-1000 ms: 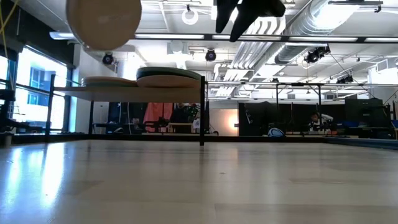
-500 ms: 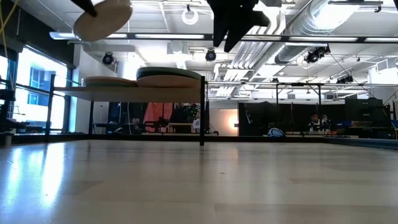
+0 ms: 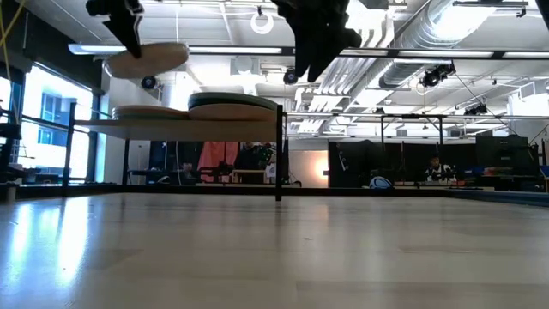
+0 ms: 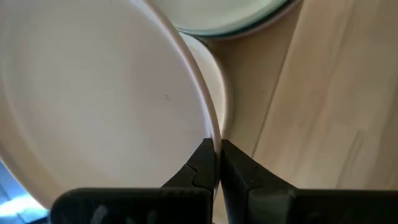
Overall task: Place and stack plates onto a shelf
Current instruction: Stack the brown plate into the white plate on the shelf
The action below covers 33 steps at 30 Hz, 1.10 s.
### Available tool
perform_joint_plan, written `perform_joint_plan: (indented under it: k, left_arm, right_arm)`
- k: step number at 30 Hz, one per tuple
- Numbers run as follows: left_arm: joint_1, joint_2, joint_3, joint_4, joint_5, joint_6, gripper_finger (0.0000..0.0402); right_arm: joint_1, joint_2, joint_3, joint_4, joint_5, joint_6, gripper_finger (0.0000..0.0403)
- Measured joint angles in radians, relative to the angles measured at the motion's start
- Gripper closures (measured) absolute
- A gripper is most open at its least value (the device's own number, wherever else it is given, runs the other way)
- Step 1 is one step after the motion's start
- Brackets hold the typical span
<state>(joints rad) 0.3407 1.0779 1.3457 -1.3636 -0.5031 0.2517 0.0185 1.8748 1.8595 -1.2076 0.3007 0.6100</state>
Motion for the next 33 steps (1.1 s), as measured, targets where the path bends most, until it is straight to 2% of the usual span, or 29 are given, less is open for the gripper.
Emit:
perform_joint_plan:
  k: [3,10,13,20,24,33]
  left_arm:
    - [0.062,0.038,0.000,0.000,0.065,0.029,0.0401]
    - [0.160,0.123,0.000,0.001,0.091,0.046,0.0401]
    - [0.193,0.156,0.000,0.013,0.135,0.064,0.0401]
    - [0.249,0.211,0.000,0.066,0.163,0.099,0.0401]
    - [0.274,0.247,0.000,0.066,0.216,0.101,0.0401]
    - [0.312,0.297,0.000,0.067,0.213,0.101,0.0401]
  right_arm:
    - [-0.009,0.000,0.000,0.000,-0.020,-0.032,0.0265]
    - [-0.021,0.000,0.000,0.000,-0.023,-0.092,0.0265]
    - [-0.024,0.000,0.000,0.000,-0.023,-0.112,0.0265]
    - [-0.025,0.000,0.000,-0.001,-0.028,-0.122,0.0265]
    - [-0.025,0.000,0.000,-0.007,-0.029,-0.142,0.0265]
    - [-0.025,0.000,0.000,-0.008,-0.028,-0.165,0.0265]
